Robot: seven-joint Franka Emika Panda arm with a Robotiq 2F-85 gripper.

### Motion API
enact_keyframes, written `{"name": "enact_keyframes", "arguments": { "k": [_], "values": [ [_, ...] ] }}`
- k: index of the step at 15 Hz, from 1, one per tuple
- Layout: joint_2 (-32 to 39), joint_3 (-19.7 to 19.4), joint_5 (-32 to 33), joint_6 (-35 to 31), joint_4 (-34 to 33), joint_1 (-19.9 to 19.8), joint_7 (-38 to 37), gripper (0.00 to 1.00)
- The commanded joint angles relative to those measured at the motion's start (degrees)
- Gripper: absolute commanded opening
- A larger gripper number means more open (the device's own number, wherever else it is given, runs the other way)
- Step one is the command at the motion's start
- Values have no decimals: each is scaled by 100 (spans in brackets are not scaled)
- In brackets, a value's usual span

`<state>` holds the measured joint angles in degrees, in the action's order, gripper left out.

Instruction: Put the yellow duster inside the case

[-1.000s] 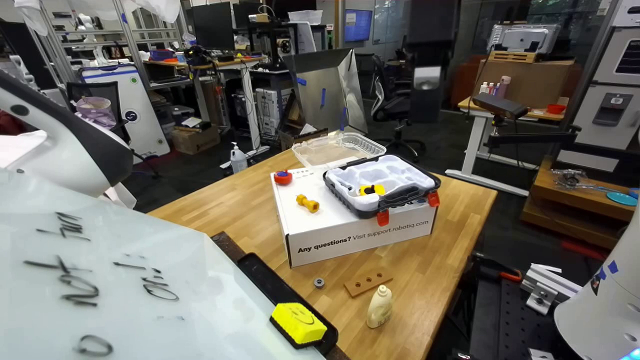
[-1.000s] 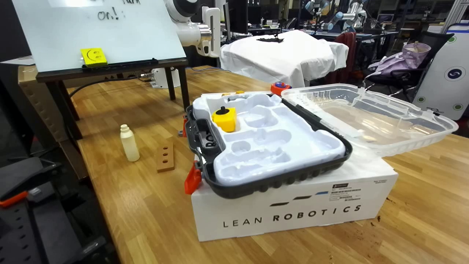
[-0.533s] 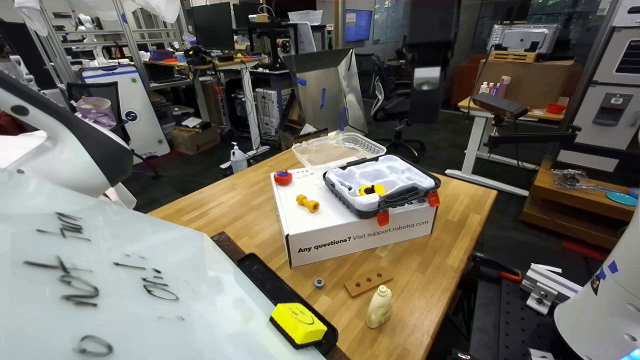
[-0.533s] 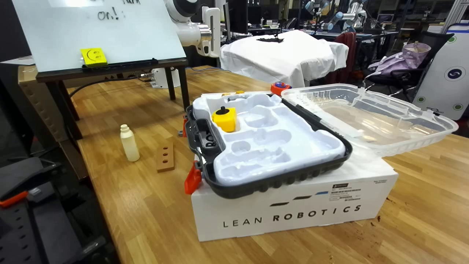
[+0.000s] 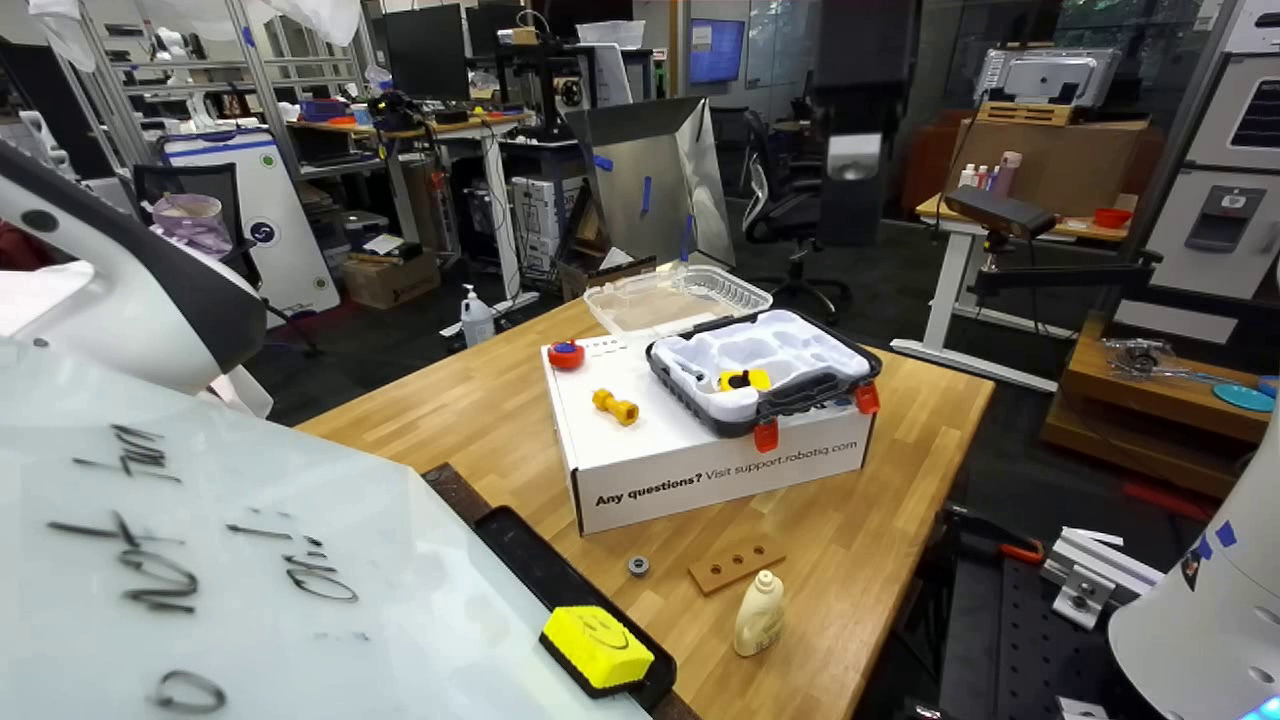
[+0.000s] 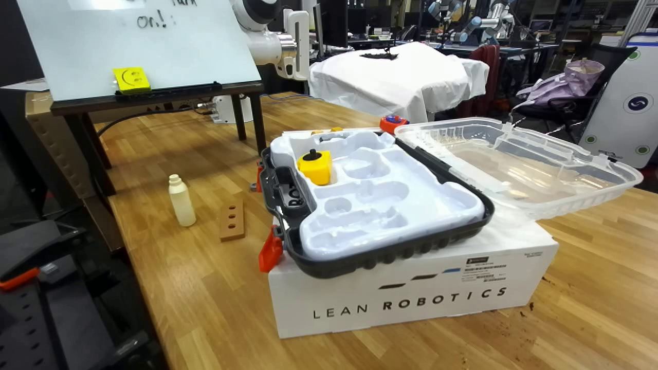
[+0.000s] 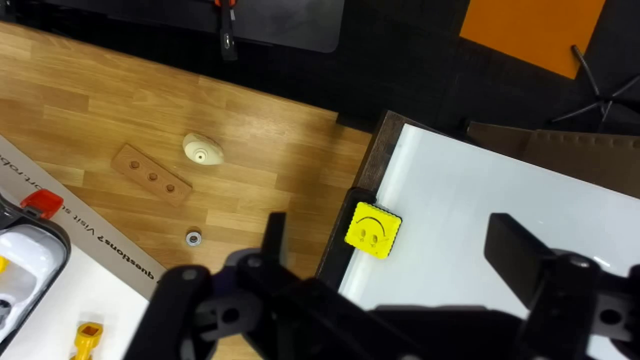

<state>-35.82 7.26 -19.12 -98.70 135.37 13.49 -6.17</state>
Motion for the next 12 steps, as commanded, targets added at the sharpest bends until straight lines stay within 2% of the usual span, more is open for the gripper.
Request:
{"name": "enact_keyframes", "arguments": {
  "k": [1,7,12],
  "values": [
    [63,145,46,-61,-34,-179,23,100],
    [540,275,329,-430,-14,-229,5,100],
    [1184,328,113,-588,-278,-101,40,100]
  ]
}}
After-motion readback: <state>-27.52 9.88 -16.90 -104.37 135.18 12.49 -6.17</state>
